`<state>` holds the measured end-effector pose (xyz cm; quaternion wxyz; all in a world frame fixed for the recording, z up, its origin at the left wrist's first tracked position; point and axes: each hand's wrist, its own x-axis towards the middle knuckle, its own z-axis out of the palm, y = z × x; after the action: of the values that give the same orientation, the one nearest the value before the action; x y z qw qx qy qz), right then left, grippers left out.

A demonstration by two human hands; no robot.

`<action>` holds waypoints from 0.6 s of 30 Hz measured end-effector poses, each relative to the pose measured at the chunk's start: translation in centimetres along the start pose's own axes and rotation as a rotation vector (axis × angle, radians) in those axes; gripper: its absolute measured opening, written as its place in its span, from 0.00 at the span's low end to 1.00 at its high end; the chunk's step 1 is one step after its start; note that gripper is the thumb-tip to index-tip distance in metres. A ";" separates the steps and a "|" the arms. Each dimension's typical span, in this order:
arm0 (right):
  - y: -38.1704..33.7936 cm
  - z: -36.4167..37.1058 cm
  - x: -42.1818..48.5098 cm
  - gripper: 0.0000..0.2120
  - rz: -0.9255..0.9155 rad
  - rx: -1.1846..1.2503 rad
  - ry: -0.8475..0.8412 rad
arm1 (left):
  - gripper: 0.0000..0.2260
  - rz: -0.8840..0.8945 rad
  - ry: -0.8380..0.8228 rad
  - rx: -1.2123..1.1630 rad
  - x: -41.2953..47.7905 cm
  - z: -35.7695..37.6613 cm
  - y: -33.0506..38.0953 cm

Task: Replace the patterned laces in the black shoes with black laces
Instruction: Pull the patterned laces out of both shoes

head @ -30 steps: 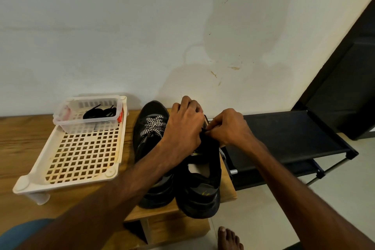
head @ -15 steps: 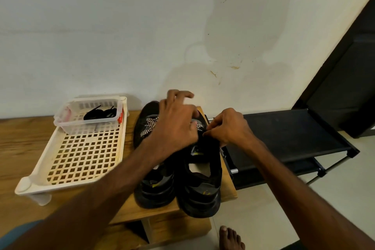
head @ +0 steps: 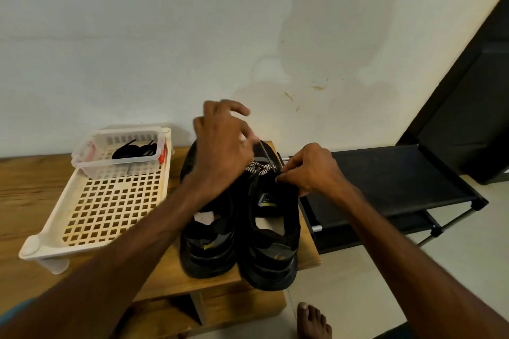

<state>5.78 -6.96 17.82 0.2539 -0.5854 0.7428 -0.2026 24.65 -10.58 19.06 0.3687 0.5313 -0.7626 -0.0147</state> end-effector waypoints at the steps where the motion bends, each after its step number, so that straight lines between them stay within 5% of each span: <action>1: 0.0 0.0 0.0 0.07 -0.002 0.000 -0.005 | 0.01 -0.050 0.089 -0.042 0.5 -0.8 -0.6; 4: 0.0 0.0 0.0 0.07 -0.005 -0.001 -0.006 | 0.02 -0.163 0.226 -0.071 0.9 -2.0 -2.8; 10: -0.1 0.1 0.0 0.06 0.002 0.000 -0.006 | 0.21 -0.050 -0.072 0.012 -0.7 0.0 -1.3; 14: -0.2 0.4 0.1 0.07 0.009 -0.020 0.015 | 0.16 0.149 -0.307 0.142 -2.2 1.6 1.9; 18: -0.2 0.7 0.3 0.10 0.007 -0.045 0.036 | 0.13 0.168 -0.321 0.222 -2.7 2.2 2.6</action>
<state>6.29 -7.27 17.32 0.2281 -0.5846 0.7536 -0.1956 21.74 -8.03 17.03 0.1817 0.4939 -0.8502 0.0156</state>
